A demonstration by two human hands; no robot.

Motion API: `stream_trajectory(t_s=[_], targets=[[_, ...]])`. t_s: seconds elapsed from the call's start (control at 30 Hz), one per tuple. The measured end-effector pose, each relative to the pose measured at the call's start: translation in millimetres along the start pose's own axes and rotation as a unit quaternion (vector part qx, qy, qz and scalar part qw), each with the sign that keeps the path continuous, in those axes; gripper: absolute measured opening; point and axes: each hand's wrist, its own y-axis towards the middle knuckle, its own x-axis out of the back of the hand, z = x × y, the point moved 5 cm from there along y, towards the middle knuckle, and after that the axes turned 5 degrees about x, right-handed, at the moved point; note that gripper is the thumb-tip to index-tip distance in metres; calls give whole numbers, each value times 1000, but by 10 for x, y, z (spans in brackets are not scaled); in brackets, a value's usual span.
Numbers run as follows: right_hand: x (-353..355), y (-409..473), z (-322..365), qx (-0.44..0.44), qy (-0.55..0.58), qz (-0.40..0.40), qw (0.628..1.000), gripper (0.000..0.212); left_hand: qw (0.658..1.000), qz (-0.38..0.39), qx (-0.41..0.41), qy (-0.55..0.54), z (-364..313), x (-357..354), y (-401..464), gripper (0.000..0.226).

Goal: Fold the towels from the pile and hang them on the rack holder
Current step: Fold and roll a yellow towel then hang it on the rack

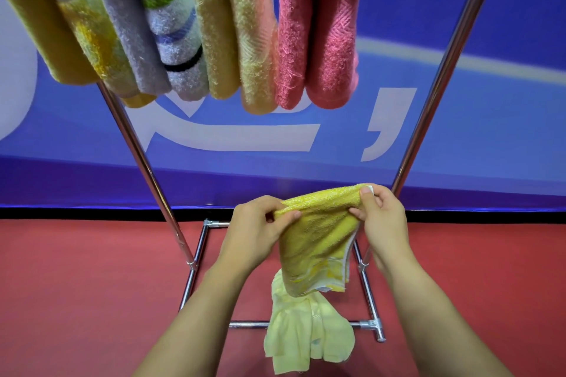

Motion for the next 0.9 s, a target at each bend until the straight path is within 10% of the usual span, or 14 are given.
stream_trajectory(t_s=[0.33,0.9], targets=[[3,32,6,4,25,-5,1000,16,988,33,39,-146,22,-4,41,5],[81,29,-77,-9,-27,-18,999,16,956,240,-68,155,-209,-322,-180,40]])
